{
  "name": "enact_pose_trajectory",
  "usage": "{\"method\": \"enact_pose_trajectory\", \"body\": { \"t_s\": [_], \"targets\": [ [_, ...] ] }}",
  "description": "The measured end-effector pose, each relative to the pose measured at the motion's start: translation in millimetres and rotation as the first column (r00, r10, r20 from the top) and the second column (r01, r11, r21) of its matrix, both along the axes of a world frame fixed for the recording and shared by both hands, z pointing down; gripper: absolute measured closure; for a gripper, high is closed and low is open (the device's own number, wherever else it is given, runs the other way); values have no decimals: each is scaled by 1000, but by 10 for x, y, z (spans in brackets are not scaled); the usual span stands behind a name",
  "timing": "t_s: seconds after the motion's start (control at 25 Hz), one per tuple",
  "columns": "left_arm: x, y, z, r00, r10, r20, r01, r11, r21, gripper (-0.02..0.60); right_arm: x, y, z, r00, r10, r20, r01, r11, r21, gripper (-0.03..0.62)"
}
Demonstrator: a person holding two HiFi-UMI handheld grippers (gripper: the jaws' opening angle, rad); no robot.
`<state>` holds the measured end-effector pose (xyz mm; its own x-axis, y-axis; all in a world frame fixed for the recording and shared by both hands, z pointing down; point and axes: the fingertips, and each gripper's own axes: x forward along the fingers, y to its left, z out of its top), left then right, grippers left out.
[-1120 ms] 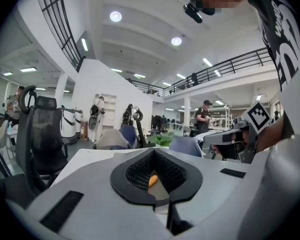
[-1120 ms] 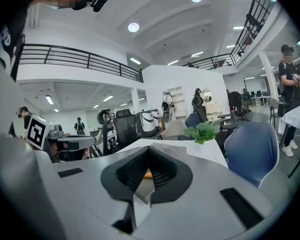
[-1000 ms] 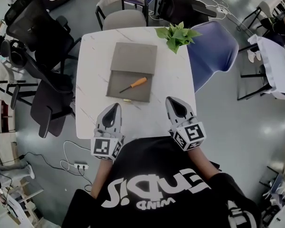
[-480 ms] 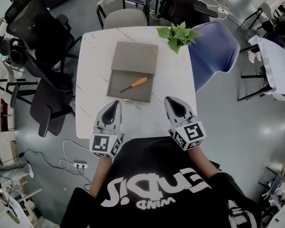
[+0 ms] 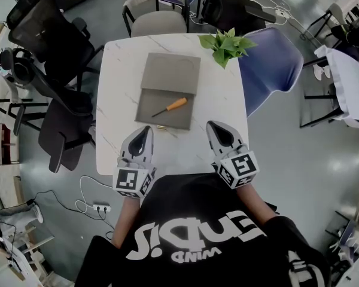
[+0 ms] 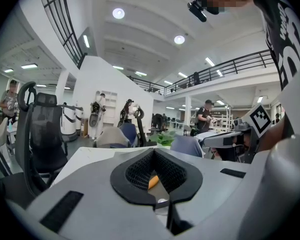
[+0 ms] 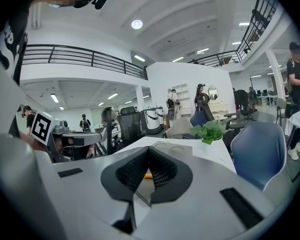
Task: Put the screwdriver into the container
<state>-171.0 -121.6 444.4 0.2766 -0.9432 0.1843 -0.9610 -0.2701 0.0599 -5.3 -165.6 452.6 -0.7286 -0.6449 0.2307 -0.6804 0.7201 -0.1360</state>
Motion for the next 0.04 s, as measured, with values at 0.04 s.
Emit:
{"method": "enact_pose_trajectory", "body": {
  "t_s": [0.04],
  "targets": [
    [-4, -1, -2, 1000, 1, 3, -1, 1000, -2, 568, -7, -4, -6, 1000, -1, 1, 1, 1000, 0, 582]
  ]
}}
